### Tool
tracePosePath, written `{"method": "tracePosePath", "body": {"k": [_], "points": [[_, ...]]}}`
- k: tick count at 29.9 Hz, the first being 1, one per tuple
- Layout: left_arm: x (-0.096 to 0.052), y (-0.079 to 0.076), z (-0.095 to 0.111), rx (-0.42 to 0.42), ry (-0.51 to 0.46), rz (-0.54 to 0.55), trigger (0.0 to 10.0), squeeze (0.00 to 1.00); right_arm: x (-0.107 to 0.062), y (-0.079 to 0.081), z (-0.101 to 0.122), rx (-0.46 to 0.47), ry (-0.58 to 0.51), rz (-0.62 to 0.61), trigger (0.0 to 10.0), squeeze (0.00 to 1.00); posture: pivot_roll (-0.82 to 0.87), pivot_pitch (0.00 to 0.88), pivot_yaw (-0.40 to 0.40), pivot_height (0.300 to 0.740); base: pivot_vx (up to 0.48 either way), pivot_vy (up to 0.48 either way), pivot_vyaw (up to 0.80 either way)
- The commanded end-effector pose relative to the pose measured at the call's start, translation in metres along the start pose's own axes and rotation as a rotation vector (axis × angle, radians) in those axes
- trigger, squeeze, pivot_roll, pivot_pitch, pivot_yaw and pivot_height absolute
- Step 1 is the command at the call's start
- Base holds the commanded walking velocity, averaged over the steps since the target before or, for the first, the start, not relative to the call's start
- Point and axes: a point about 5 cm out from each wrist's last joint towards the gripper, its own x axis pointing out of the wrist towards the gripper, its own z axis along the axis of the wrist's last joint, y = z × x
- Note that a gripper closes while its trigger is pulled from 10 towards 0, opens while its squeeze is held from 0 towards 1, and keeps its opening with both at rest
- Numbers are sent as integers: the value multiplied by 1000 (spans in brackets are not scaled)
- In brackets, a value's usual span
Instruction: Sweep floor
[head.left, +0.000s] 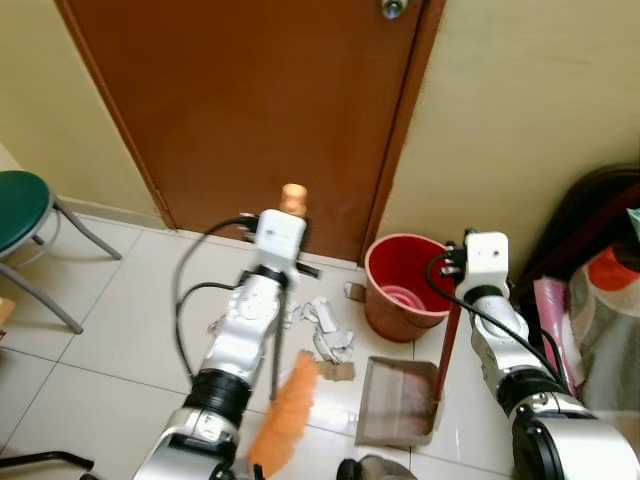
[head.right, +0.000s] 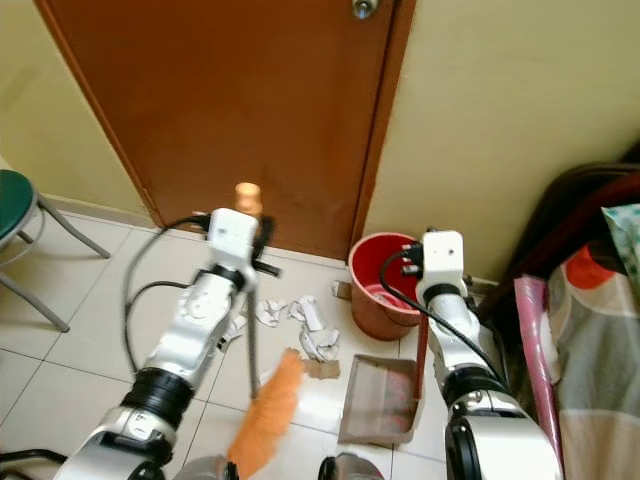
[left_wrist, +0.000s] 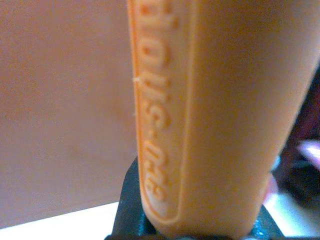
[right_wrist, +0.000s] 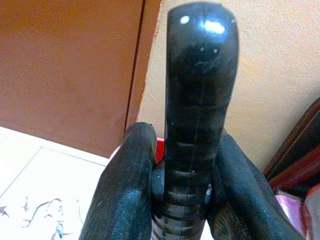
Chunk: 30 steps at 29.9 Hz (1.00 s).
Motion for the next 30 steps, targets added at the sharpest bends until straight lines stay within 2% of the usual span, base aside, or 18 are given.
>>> {"method": "tracePosePath", "body": {"k": [1, 2, 5, 9, 12, 16, 23, 24, 25, 26, 28, 30], "points": [[4, -28, 0, -52, -13, -120, 10000, 0, -1, -1, 1, -2, -15, -2, 10000, 0, -9, 121, -26, 740, 0, 0, 0], [6, -43, 7, -78, -45, -178, 10000, 0, -1, -2, 1, -3, -16, -4, 10000, 0, -9, 121, -26, 740, 0, 0, 0], [4, -54, 13, -115, -72, -233, 10000, 0, 0, -4, 2, -5, -16, -8, 10000, 0, -30, 119, -24, 740, 0, 0, 0], [1, -56, 17, -140, -100, -246, 10000, 0, 0, -4, 2, -6, -15, -9, 10000, 0, -26, 117, -25, 740, 0, 0, 0], [-1, -51, 23, -168, -136, -224, 10000, 0, 0, -3, 2, -7, -15, -8, 10000, 0, -24, 115, -26, 740, 0, 0, 0], [-10, -32, 33, -169, -218, -153, 10000, 0, 1, -3, 2, -7, -13, -8, 10000, 0, -15, 110, -26, 740, 0, 0, 0], [-41, 31, 58, -101, -356, 93, 10000, 0, 1, -8, 3, -9, -14, -17, 10000, 0, -4, 101, -23, 740, 0, 0, 0], [-41, 31, 58, -101, -356, 93, 10000, 0, 1, -8, 3, -9, -14, -17, 10000, 0, -4, 101, -23, 740, 0, 0, 0], [-53, 48, 63, -83, -377, 155, 10000, 0, 0, -11, 2, -10, -13, -22, 10000, 0, 0, 99, -22, 740, 0, 0, 0], [-53, 48, 63, -83, -377, 155, 10000, 0, 0, -11, 2, -10, -13, -22, 10000, 0, 0, 99, -22, 740, 0, 0, 0], [-71, 70, 66, -65, -380, 235, 10000, 0, 0, -15, 3, -14, -12, -29, 10000, 0, 2, 94, -24, 740, 0, 0, 0], [-78, 74, 66, -67, -373, 247, 10000, 0, 0, -16, 3, -15, -11, -31, 10000, 0, 3, 93, -24, 740, 0, 0, 0]]}}
